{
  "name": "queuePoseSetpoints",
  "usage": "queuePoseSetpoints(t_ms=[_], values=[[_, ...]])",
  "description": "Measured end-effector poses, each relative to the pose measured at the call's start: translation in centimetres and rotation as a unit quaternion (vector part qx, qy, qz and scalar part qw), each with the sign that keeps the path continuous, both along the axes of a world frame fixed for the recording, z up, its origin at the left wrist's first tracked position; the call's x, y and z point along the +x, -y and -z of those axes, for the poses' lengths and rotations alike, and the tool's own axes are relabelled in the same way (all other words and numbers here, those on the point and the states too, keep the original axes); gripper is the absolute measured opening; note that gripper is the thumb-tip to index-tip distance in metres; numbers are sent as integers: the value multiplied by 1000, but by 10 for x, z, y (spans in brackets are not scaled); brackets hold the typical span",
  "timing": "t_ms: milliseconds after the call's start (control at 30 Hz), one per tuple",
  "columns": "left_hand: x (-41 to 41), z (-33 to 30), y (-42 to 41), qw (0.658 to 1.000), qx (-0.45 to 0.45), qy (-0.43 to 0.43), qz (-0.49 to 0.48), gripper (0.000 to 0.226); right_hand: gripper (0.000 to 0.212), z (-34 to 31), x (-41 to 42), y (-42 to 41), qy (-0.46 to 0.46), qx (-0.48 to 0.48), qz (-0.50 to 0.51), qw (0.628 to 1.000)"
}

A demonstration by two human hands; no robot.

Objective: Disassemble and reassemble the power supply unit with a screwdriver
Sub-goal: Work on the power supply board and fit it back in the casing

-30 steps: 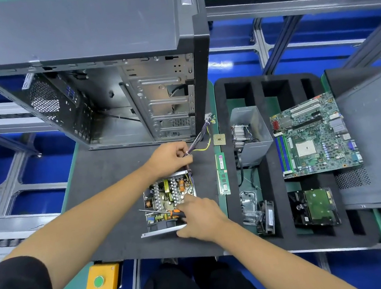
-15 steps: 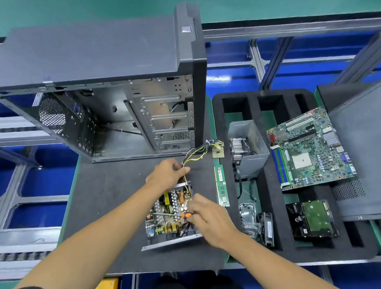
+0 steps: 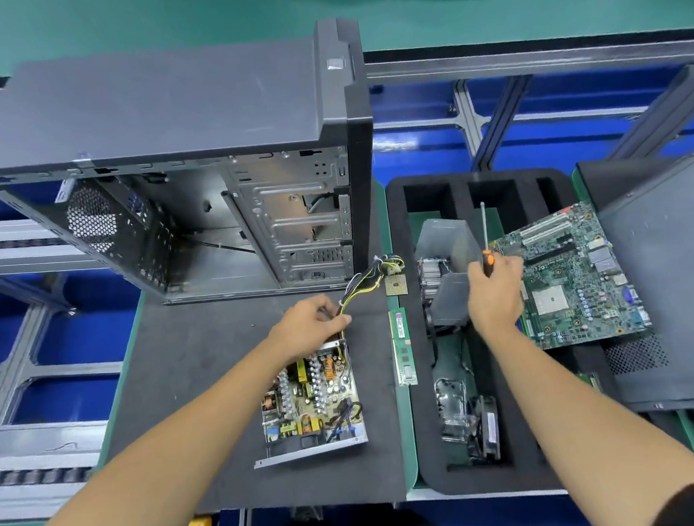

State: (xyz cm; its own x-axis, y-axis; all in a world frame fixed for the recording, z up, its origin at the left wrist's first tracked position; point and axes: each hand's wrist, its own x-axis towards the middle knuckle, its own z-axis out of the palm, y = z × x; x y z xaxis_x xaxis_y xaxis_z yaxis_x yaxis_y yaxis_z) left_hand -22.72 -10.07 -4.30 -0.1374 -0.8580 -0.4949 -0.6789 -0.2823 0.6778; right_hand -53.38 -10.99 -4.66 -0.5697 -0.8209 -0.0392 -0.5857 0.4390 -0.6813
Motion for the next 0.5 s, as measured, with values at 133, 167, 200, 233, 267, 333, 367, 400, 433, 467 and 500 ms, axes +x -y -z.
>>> queuePoseSetpoints(t_ms=[133, 167, 200, 233, 267, 333, 367, 400, 433, 467, 500], values=[[-2, -3, 2, 999, 29, -37, 14, 25, 25, -14, -12, 27, 12, 87, 1, 996], [-2, -4, 3, 998, 46, -46, 21, 24, 22, -16, -15, 32, 16, 123, -13, 992], [-1, -6, 4, 997, 63, -47, 25, 24, 18, -18, -18, 35, 12, 156, -29, 987], [0, -8, 5, 996, 74, -42, 26, 25, 17, -19, -19, 37, -2, 187, -45, 981], [0, -10, 6, 996, 76, -33, 28, 27, 16, -20, -20, 38, -22, 212, -60, 975], [-3, -12, 1, 998, 46, 3, 31, 23, 11, -19, -21, 37, -53, 224, -77, 970], [-4, -12, -4, 999, 25, 19, 31, 16, 8, -17, -22, 36, -61, 212, -78, 972], [-4, -13, -10, 999, 5, 22, 28, 12, 7, -15, -22, 35, -65, 194, -74, 976], [-4, -13, -16, 1000, -8, 10, 26, 13, 6, -14, -22, 34, -67, 175, -66, 980], [-2, -13, -22, 999, -15, -7, 36, 11, 5, -13, -23, 33, -69, 158, -59, 983], [0, -14, -26, 998, -17, -30, 51, 9, 5, -12, -24, 32, -71, 145, -57, 985]])
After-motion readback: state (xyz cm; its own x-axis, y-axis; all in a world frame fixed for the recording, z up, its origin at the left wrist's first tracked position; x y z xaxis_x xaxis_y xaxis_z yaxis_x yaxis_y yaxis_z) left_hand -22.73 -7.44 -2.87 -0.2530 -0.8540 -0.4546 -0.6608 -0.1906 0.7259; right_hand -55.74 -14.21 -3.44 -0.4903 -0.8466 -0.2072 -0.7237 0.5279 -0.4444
